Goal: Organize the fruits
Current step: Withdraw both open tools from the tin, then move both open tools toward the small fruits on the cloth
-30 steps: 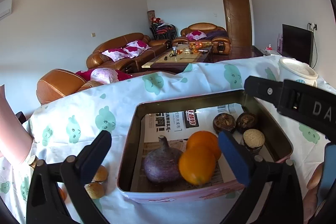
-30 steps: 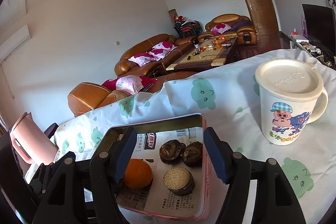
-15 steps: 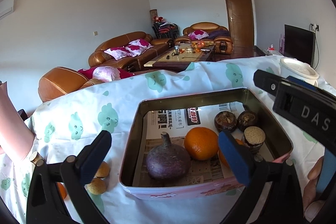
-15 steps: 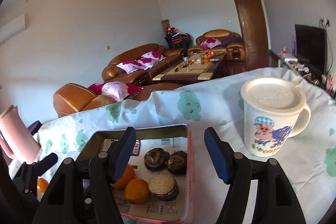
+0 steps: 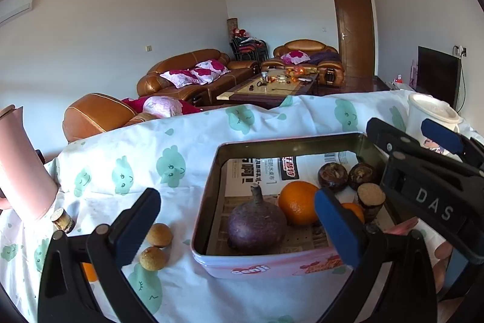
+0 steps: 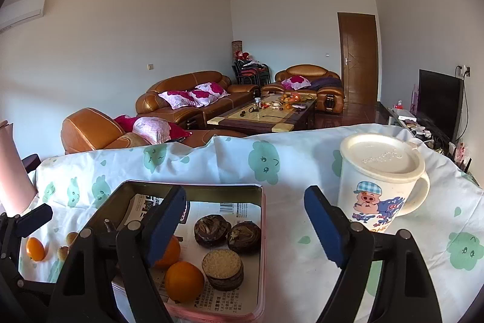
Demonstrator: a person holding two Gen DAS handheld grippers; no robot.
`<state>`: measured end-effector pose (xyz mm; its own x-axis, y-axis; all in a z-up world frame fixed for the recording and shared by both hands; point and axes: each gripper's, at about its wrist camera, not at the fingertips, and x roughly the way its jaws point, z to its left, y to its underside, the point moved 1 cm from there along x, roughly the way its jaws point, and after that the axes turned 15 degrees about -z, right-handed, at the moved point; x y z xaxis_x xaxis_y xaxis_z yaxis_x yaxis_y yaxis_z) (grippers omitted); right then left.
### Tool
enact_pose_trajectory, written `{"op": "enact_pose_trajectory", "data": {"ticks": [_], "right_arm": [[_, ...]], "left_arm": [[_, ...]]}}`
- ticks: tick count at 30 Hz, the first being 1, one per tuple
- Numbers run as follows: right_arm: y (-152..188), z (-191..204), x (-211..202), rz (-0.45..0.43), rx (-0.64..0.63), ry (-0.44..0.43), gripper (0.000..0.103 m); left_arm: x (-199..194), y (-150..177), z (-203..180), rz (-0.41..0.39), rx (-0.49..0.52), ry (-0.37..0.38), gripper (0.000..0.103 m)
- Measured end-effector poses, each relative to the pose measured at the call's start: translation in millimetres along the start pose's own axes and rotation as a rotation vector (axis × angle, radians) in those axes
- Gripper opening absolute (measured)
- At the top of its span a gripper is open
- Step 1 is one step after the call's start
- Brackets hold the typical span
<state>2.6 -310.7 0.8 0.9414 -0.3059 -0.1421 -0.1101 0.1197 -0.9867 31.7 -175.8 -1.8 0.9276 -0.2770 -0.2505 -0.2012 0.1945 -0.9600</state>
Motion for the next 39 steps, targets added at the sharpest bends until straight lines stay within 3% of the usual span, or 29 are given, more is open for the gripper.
{"op": "enact_pose_trajectory", "data": {"ticks": [18,23,33,39], "right_arm": [[7.3,-14.0,-12.3,0.057,0.174,-0.004,0.084],[9.7,1.6,-14.1,0.084,0.114,-0.027,0.084],[10.0,50.1,-36.3,0.029,-0.073,-0.113,0.084],[14.7,79.7,-44.2,0.043,-0.094,-0.177,0.081]], "left_arm": [[-13.2,8.0,18.5,0.014,0.005,0.032,0.103],[-10.1,11.4,41.8,0.036,-0.009,0.009,0.103],[-10.5,20.4,92.8,0.058,-0.048,-0.057,0.103],[-15.5,20.5,116.8,0.056,-0.052,-0.069,0.103]]}}
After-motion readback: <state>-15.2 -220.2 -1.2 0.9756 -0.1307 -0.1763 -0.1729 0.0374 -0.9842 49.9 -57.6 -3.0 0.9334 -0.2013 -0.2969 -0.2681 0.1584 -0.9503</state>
